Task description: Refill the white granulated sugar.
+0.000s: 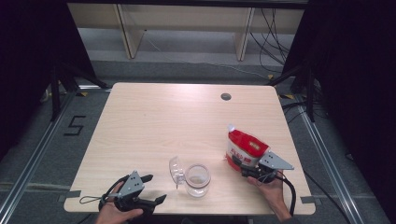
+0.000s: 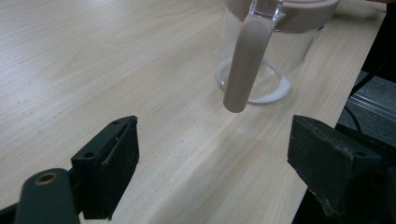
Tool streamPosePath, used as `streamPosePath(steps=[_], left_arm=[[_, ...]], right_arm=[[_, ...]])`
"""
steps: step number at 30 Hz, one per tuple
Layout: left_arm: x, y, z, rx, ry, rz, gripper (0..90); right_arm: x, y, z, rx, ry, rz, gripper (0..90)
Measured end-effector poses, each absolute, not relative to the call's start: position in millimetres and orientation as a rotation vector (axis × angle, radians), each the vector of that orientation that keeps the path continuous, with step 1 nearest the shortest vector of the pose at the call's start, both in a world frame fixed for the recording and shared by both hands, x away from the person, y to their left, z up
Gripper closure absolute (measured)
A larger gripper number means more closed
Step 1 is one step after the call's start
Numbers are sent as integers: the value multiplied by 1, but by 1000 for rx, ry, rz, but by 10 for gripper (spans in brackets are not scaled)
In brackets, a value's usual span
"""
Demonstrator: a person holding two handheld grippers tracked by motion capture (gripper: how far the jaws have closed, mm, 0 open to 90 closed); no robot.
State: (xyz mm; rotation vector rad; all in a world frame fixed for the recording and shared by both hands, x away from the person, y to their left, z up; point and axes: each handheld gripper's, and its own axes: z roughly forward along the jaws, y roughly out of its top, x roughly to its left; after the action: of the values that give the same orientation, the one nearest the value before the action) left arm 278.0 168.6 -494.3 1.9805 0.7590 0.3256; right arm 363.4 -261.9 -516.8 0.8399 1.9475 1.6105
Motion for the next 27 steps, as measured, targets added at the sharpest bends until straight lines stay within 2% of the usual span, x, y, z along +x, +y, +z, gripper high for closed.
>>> streamPosePath(steps=[13,27], left_arm=[[279,170,-493,1997,749,330,166],[279,172,-491,1990,754,334,166]], right_arm=[[357,-259,-512,841,1979,1545,444],[344,-258,-498,670,2028,1397,462]])
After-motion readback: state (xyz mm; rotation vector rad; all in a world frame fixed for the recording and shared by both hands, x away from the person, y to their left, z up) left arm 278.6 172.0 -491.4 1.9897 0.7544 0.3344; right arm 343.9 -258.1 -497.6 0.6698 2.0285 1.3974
